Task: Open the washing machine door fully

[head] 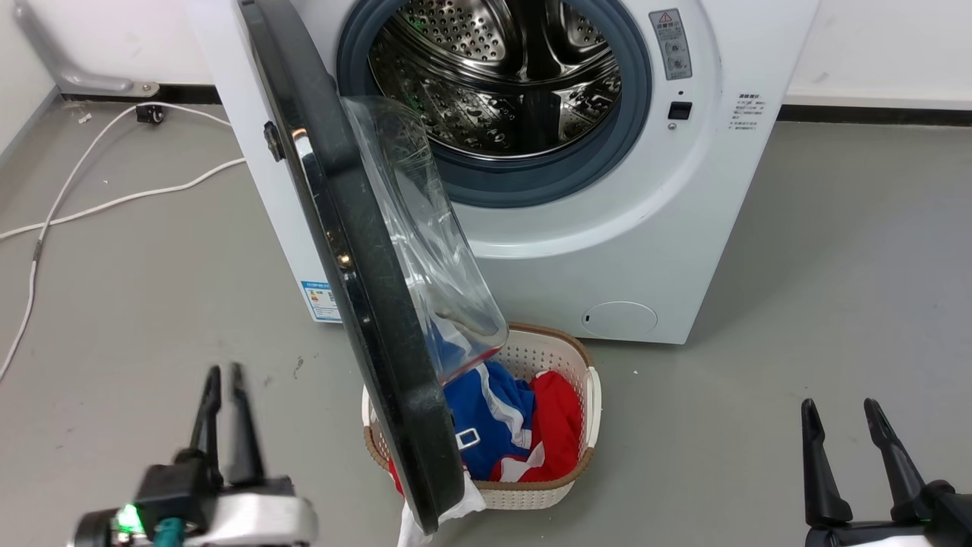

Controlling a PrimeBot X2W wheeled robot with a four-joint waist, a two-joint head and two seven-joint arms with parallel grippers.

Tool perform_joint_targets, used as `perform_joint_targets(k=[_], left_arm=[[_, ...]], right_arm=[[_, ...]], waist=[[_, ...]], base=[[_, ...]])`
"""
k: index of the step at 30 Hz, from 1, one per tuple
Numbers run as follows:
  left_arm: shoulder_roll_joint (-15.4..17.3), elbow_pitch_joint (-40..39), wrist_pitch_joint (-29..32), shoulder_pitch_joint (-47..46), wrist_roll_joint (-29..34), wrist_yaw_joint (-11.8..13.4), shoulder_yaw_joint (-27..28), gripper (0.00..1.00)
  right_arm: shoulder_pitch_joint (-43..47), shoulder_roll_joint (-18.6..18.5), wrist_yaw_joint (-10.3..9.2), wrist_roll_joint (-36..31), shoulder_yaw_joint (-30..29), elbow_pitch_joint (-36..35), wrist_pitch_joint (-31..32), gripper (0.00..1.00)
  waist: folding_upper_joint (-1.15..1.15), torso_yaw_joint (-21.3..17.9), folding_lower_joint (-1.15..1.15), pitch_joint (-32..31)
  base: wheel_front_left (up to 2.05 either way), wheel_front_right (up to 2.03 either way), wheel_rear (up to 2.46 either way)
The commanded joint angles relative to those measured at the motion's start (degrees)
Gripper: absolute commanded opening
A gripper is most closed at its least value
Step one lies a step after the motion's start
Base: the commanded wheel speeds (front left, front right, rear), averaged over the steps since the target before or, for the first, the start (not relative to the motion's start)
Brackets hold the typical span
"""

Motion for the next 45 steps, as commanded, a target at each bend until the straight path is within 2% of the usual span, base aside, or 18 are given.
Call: perform_joint_targets(k=[1, 4, 9, 14, 19, 25, 32, 38, 45], left_arm=[[0.02, -1.24, -0.17, -1.0, 0.01, 0.57, 0.54, 0.0], [-0.01, -5.84, -0.15, -2.31, 1.13, 1.46, 1.31, 0.0], [0.56, -14.97, -0.15, -4.85, 3.88, 1.35, 0.42, 0.0], [1.32, -22.22, -0.15, -7.33, 5.4, -0.37, -3.39, 0.0], [1.43, -25.3, -0.14, -9.09, 6.52, -2.68, -9.54, 0.0], [1.11, -25.13, -0.14, -9.67, 7.21, -4.82, -17.91, 0.0], [0.78, -21.43, -0.14, -8.31, 6.72, -6.73, -26.43, 0.0], [0.64, -17.03, -0.15, -6.34, 5.81, -7.0, -30.59, 0.0], [1.17, -12.07, -0.15, -4.6, 5.19, -6.64, -32.17, 0.0]], right_arm=[[0.4, 0.16, -0.01, -0.06, -0.1, 0.16, -0.1, 1.0], [0.26, 0.16, -0.01, -0.15, -0.23, 0.4, -0.1, 1.0], [-0.17, 0.16, -0.01, -0.19, 0.0, 0.42, -0.1, 1.0], [-0.32, 0.16, -0.01, -0.13, 0.19, 0.45, -0.1, 1.0], [-0.41, 0.16, -0.01, -0.07, 0.55, 0.61, -0.1, 1.0], [-0.38, 0.16, -0.01, 0.05, 0.87, 0.52, -0.1, 1.0], [-0.62, 0.16, -0.01, 0.03, 0.98, 0.16, -0.1, 1.0], [-0.89, 0.16, -0.01, 0.05, 1.07, 0.05, -0.1, 1.0], [-1.75, 0.16, -0.01, -0.11, 1.2, 0.2, -0.1, 1.0]], waist=[[0.0, 0.09, 0.0, -0.04], [0.0, 0.17, 0.0, -0.18], [0.0, 0.06, 0.0, -0.42], [0.0, -0.11, 0.0, -0.71], [0.0, -0.22, 0.0, -0.89], [0.0, -0.22, 0.0, -1.08], [0.0, 0.13, 0.0, -0.91], [0.0, 0.38, 0.0, -0.22], [0.0, 0.78, 0.0, 1.46]], base=[[0.0, 0.0, 0.0], [0.0, 0.0, 0.0], [0.0, 0.0, 0.0], [0.0, 0.0, 0.0], [0.0, 0.0, 0.0], [0.0, 0.0, 0.0], [0.0, 0.0, 0.0], [0.0, 0.0, 0.0], [0.0, 0.0, 0.0]])
